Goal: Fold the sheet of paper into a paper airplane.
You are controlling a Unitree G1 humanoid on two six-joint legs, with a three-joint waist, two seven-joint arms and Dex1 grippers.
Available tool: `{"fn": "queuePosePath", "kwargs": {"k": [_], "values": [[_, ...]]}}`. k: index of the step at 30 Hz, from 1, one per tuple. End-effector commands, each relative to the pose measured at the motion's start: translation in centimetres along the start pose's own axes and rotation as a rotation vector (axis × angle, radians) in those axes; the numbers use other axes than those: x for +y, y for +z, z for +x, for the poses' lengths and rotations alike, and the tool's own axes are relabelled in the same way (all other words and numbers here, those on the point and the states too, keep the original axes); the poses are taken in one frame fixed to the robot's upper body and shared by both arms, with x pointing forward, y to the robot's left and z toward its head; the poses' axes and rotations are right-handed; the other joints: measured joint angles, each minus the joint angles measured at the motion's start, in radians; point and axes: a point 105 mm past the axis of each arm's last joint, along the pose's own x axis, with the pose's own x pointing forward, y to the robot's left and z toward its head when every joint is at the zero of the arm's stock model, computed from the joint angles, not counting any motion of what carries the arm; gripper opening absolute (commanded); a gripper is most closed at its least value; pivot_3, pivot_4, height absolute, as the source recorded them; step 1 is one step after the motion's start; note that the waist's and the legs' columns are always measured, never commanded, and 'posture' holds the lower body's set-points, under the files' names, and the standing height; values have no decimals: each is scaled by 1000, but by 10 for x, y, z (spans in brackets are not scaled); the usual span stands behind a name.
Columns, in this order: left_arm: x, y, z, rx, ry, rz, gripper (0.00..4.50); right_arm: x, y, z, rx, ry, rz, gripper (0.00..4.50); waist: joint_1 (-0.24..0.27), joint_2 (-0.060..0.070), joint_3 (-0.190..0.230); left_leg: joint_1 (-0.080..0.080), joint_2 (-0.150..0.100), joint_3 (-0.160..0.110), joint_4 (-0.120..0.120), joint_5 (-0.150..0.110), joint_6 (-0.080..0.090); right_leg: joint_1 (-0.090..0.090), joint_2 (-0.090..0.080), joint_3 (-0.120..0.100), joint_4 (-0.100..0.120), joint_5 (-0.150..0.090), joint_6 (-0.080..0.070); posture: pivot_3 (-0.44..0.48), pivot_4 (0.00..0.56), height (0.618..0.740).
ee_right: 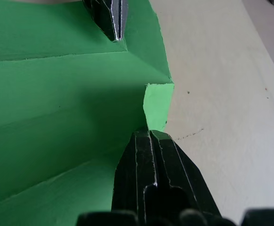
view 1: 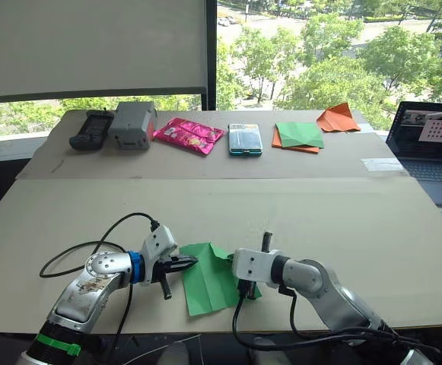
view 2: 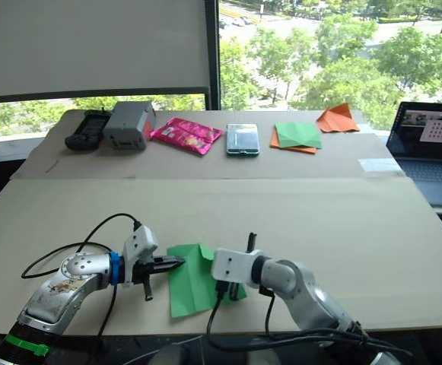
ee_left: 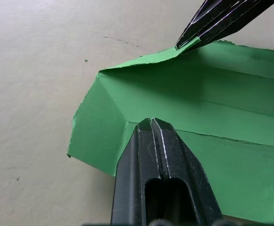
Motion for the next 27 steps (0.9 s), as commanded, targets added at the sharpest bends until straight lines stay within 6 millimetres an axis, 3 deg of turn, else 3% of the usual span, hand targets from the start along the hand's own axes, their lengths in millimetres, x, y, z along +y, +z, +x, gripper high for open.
{"fn": "queuePosePath", "kwargs": {"k": [1,8,13,27], "values": [[8,20,2,-59,20,32,0,2,7,4,-18,37,-51,52,2,0,0,0,0,0,0,0,1,0,0,0,0,0,0,0,150,740],[27,41,21,-122,65,-26,0,3,4,7,4,56,-36,52,0,-1,0,0,0,0,1,1,1,1,0,0,1,0,1,0,150,740],[28,29,34,-67,53,-16,0,3,4,8,8,54,-34,52,-4,1,-1,1,-1,0,1,1,2,2,0,0,2,1,2,0,150,740],[15,8,36,35,-14,38,0,4,0,7,33,40,-17,52,-2,0,-1,2,-1,0,1,1,1,3,0,0,2,1,2,0,150,740]]}}
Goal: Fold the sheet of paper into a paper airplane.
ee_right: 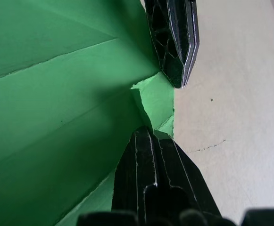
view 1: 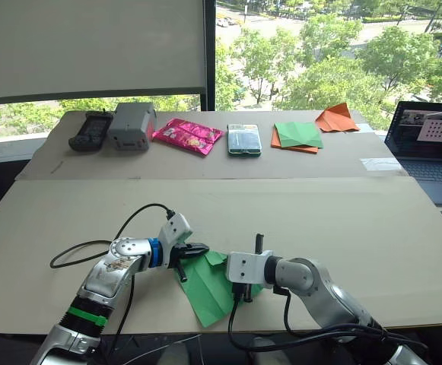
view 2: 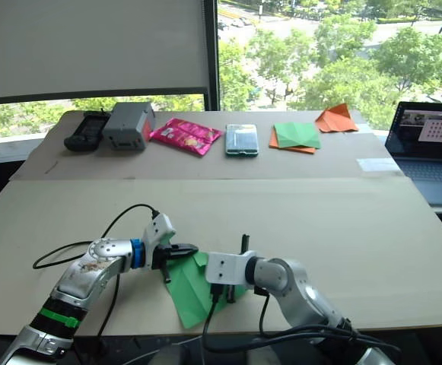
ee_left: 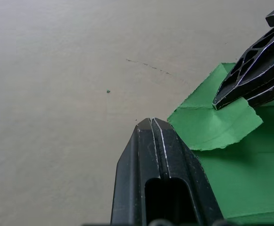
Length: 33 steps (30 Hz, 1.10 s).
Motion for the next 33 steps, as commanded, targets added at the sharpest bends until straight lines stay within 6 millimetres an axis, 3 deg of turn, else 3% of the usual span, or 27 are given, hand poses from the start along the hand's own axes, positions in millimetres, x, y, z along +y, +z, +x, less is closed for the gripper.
{"fn": "queuePosePath", "kwargs": {"k": [1,10,17,22,29,33], "values": [[-4,-5,2,36,-15,50,0,0,-1,-1,10,-7,10,52,0,0,0,0,0,0,0,0,0,0,0,0,0,0,0,0,150,740],[-4,-26,4,157,-34,73,0,-8,5,-4,-3,-42,26,52,1,0,-6,1,0,0,0,0,0,1,0,0,0,0,0,0,150,740],[-7,-27,5,155,-53,77,0,-23,26,-20,-143,-76,270,2287,1,1,-7,0,0,0,0,0,0,1,0,0,0,0,0,0,150,740],[-6,-26,7,151,-52,79,0,-41,43,-29,-267,-87,429,2287,0,2,-9,1,0,0,0,0,0,1,0,0,0,0,0,0,150,740],[-5,-26,7,144,-49,79,0,-46,34,-4,-227,-61,503,70,1,3,-10,1,0,0,0,0,0,1,0,0,0,0,0,0,150,740],[-5,-25,8,140,-47,77,0,-36,27,11,-180,-33,512,29,1,4,-10,0,0,0,0,0,0,1,0,0,1,0,0,0,150,740]]}}
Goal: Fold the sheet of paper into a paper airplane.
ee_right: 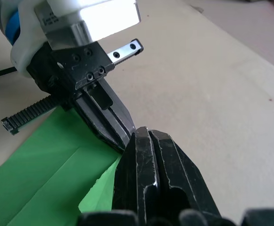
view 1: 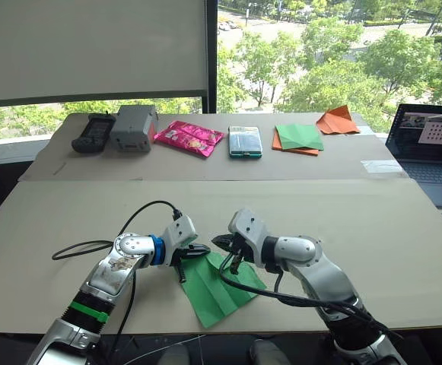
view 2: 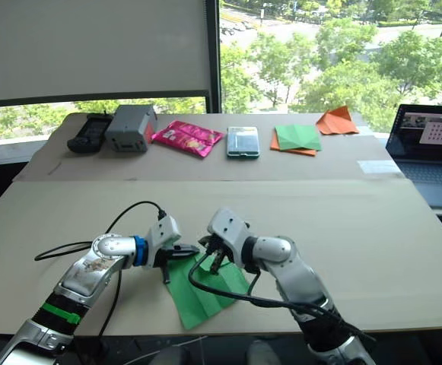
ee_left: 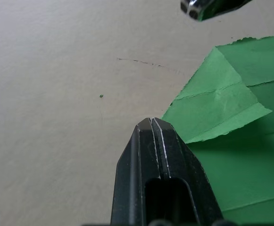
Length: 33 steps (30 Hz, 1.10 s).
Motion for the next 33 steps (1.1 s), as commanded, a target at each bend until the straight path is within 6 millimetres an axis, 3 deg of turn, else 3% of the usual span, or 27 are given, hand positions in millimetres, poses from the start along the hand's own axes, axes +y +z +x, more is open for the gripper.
{"fn": "queuePosePath", "kwargs": {"k": [1,16,33], "values": [[-6,-22,4,73,-14,-47,0,2,-1,10,7,1,-24,29,0,0,0,0,0,0,0,0,0,0,0,0,0,0,0,0,150,740],[-6,-21,3,71,-11,-47,0,3,-35,24,120,-9,24,29,-2,1,-2,0,0,0,0,0,0,0,0,0,0,0,0,0,150,740],[-4,-25,-1,88,-5,-52,0,4,-71,2,248,-40,10,29,1,1,-10,0,0,0,0,0,0,0,0,0,0,0,0,0,150,740]]}}
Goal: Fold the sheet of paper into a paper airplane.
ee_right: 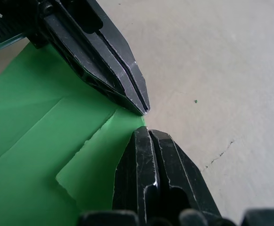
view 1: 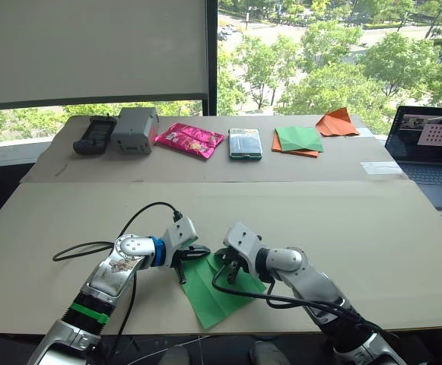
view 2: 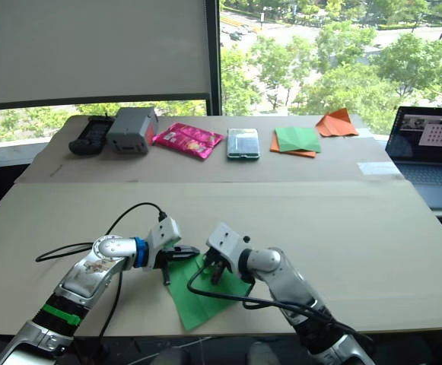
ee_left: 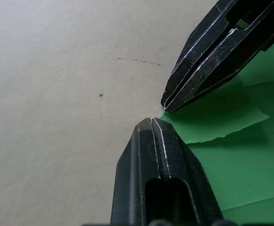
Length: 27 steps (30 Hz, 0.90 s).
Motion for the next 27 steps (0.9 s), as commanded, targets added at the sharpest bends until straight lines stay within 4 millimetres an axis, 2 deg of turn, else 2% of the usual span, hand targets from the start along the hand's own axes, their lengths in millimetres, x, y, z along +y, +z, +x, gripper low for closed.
{"fn": "queuePosePath", "kwargs": {"k": [1,13,27], "values": [[-4,-24,-1,84,-13,-48,0,3,-29,-4,104,-3,20,29,-1,-1,-1,0,0,0,0,0,0,0,0,0,0,0,0,0,150,740],[-3,-24,-1,87,-13,-45,0,6,-55,-20,170,-35,64,29,1,-2,-4,0,0,0,0,0,0,0,0,0,0,0,0,0,150,740],[-4,-24,-1,86,-18,-47,0,9,-87,-49,281,-65,146,29,5,-5,-6,0,0,0,0,0,0,0,0,0,-1,-1,-1,0,150,740]]}}
